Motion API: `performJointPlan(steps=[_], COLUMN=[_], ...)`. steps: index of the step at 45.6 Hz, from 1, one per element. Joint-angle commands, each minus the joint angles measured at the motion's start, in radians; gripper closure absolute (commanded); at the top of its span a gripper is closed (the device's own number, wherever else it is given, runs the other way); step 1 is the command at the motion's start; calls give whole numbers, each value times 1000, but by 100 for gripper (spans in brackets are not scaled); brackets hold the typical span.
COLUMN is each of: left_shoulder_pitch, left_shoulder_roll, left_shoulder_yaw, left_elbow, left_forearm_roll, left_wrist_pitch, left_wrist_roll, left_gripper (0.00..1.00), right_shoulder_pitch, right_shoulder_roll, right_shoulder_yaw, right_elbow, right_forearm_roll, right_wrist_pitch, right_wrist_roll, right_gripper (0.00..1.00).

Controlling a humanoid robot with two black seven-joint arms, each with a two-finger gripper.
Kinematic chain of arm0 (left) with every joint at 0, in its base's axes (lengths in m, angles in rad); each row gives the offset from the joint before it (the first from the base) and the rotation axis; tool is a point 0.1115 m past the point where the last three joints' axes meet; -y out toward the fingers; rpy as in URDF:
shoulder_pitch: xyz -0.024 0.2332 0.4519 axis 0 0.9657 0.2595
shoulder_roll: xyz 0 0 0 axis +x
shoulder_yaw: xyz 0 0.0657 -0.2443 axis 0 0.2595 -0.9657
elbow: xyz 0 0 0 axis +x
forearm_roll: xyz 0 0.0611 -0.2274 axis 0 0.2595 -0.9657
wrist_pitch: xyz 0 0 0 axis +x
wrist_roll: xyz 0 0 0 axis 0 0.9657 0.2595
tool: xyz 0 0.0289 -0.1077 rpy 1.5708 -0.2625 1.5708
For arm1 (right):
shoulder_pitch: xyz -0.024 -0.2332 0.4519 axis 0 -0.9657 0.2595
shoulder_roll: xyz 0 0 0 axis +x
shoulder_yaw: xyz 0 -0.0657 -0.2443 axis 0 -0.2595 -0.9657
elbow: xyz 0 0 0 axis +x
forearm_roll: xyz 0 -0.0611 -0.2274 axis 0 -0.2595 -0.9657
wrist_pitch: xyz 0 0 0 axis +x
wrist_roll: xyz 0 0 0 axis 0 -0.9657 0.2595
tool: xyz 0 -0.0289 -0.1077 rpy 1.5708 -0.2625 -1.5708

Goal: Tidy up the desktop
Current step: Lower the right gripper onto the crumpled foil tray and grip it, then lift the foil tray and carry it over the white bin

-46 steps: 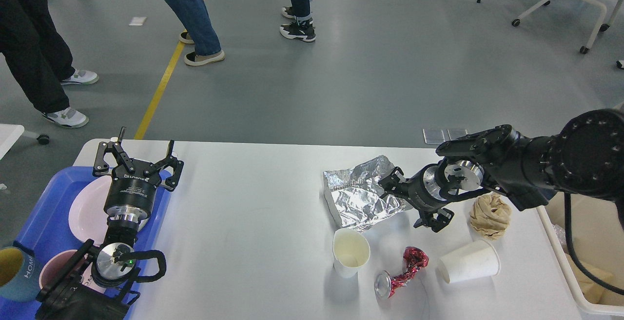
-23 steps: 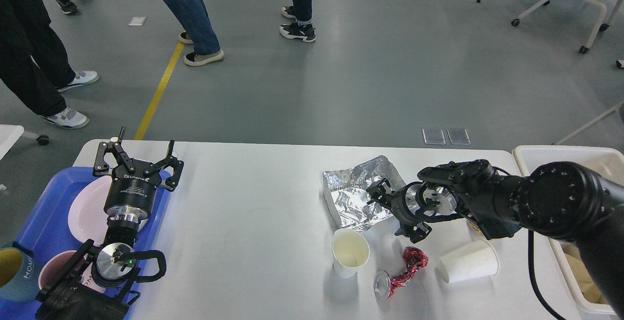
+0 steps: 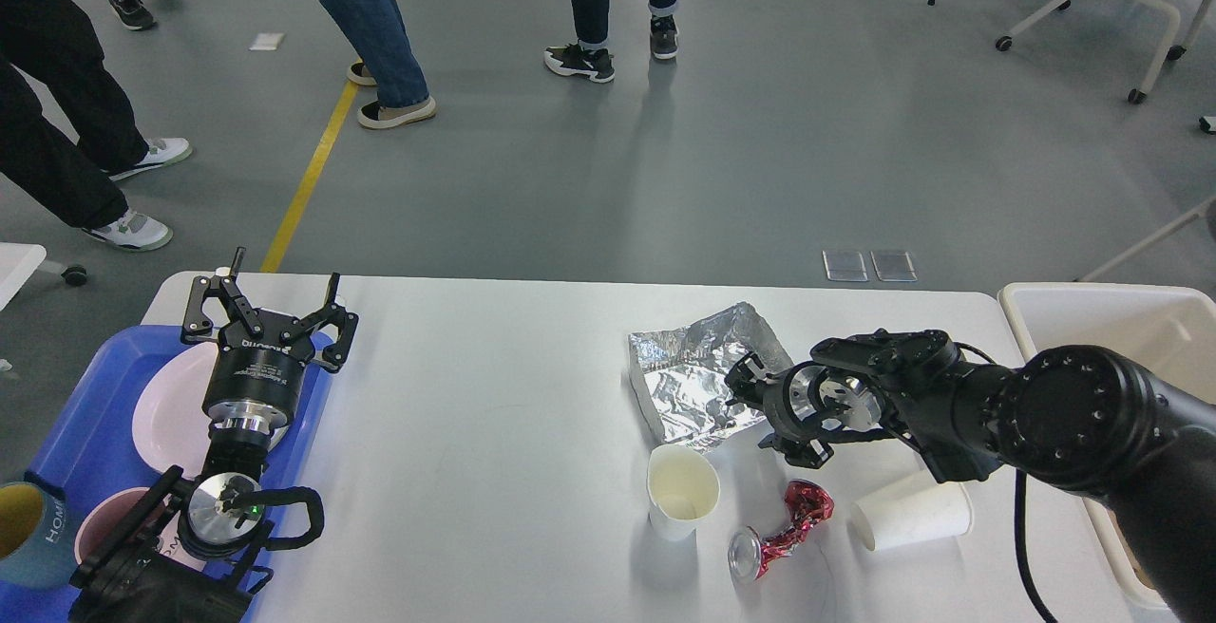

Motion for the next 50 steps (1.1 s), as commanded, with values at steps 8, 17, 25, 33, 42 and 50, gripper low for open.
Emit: performJointPlan(steps=[8,17,25,33,42,50], left_shoulder_pitch=[0,0,0,0,0,0], left_shoulder_roll=[0,0,0,0,0,0], left_shoulder_yaw=[0,0,0,0,0,0], left_elbow=[0,0,0,0,0,0], left_forearm_roll=[-1,0,0,0,0,-1], left_wrist_pitch=[0,0,0,0,0,0], left_wrist_roll=[0,0,0,0,0,0], left_gripper=[4,4,4,4,4,4], right_shoulder_pitch=[-14,-14,-11,41,202,388], right_shoulder_roll=[2,0,-3,-14,-113,-193], right_shoulder_yaw=[2,9,11,14,12,3], right_elbow=[-1,0,2,40,184,338], right_forearm_roll=[0,5,11,14,14,47], right_wrist_pitch=[-15,-15,-15,2,1,10], right_wrist_roll=[0,-2,-3,-14,-44,-86], right_gripper=[88,100,100,100,100,100])
